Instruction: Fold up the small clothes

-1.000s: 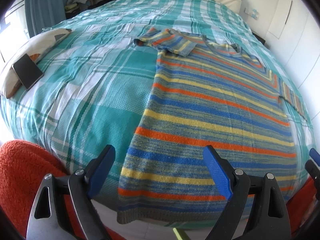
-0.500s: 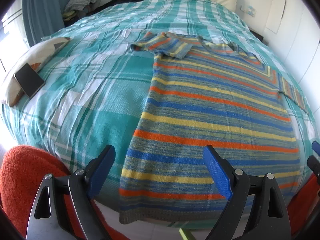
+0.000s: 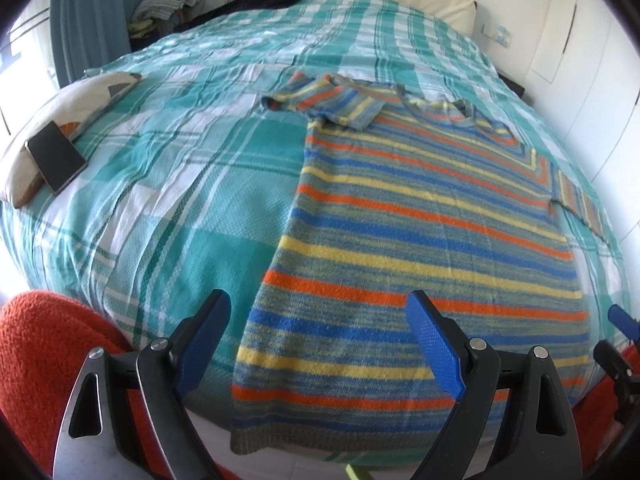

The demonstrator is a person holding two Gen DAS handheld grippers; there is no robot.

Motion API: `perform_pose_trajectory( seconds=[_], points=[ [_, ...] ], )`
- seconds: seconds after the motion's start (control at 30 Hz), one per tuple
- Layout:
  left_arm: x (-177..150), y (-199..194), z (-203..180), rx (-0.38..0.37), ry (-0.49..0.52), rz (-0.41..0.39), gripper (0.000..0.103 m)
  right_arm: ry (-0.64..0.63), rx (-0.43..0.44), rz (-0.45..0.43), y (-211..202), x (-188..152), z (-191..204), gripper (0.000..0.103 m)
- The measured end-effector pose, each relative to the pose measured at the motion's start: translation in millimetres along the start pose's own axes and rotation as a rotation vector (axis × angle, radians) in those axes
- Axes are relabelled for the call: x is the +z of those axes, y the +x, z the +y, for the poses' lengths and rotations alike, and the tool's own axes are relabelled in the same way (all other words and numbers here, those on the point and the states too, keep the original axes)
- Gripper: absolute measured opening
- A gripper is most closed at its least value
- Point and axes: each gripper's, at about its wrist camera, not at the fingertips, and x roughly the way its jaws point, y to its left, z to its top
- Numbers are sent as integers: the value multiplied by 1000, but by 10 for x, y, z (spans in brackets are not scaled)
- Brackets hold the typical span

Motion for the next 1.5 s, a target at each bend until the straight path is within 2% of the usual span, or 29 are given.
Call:
perform_pose_trajectory(
  seconds=[0.1, 0.27, 0.33, 0.43, 0.5, 0.57, 0.7, 0.8, 0.83, 0.9, 0.93, 1.0, 1.03, 1.07, 1.13, 1.17, 1.23, 1.27, 1.33, 1.4, 1.5],
  points=[
    [-20, -90, -73, -22, 38, 4, 91, 25, 29, -7, -5, 28, -29, 81],
    [35, -244, -22, -83, 40, 69, 91, 112, 42, -20, -16, 81, -155, 81],
    [174, -270, 39, -97, 31, 75, 91, 139, 40, -22, -26, 84, -220, 81],
    [618, -260, 107, -116, 41, 43, 91, 169, 38, -18, -21, 71, -297, 81],
    [1029, -131, 1, -118, 110, 41, 93, 191, 40, -9, 15, 63, -351, 81],
    [1311, 62, -214, -121, 222, 34, 93, 205, 43, -2, 53, 62, -387, 81],
    [1623, 725, -756, -47, 485, 48, 93, 242, 50, 6, 117, 56, -462, 81],
    [1774, 1319, -893, 44, 548, 82, 93, 254, 48, 10, 123, 42, -490, 81],
    [1824, 1532, -858, 77, 532, 104, 93, 257, 46, 10, 117, 38, -500, 81],
    [1874, 1794, -732, 92, 466, 152, 91, 270, 44, 11, 109, 29, -529, 81],
    [1904, 1919, -614, 80, 408, 183, 81, 277, 44, 12, 111, 25, -543, 81],
    [1952, 1993, -341, 5, 274, 210, 41, 300, 47, 19, 129, 17, -588, 81],
    [1988, 1955, -228, 2, 235, 205, 6, 306, 46, 21, 135, 16, -602, 81],
    [2069, 1858, -57, -20, 177, 196, 4, 312, 44, 24, 147, 17, -619, 81],
    [2205, 1609, 268, -61, 73, 131, 3, 321, 39, 27, 164, 22, -647, 81],
    [2293, 1424, 608, -72, -36, 87, 3, 322, 39, 28, 167, 22, -649, 81],
    [2353, 1275, 1115, -59, -207, 57, 3, 324, 38, 33, 182, 20, -655, 81],
    [2337, 1233, 1487, -10, -318, 50, 3, 325, 39, 36, 188, 17, -652, 81],
    [2243, 1265, 1941, 120, -414, 71, 3, 325, 44, 43, 218, 24, -643, 81],
    [2111, 1339, 2197, 202, -465, 107, 2, 316, 43, 46, 243, 38, -618, 81],
    [1962, 1428, 2295, 203, -480, 137, 2, 290, 40, 51, 253, 37, -545, 81]
  ],
)
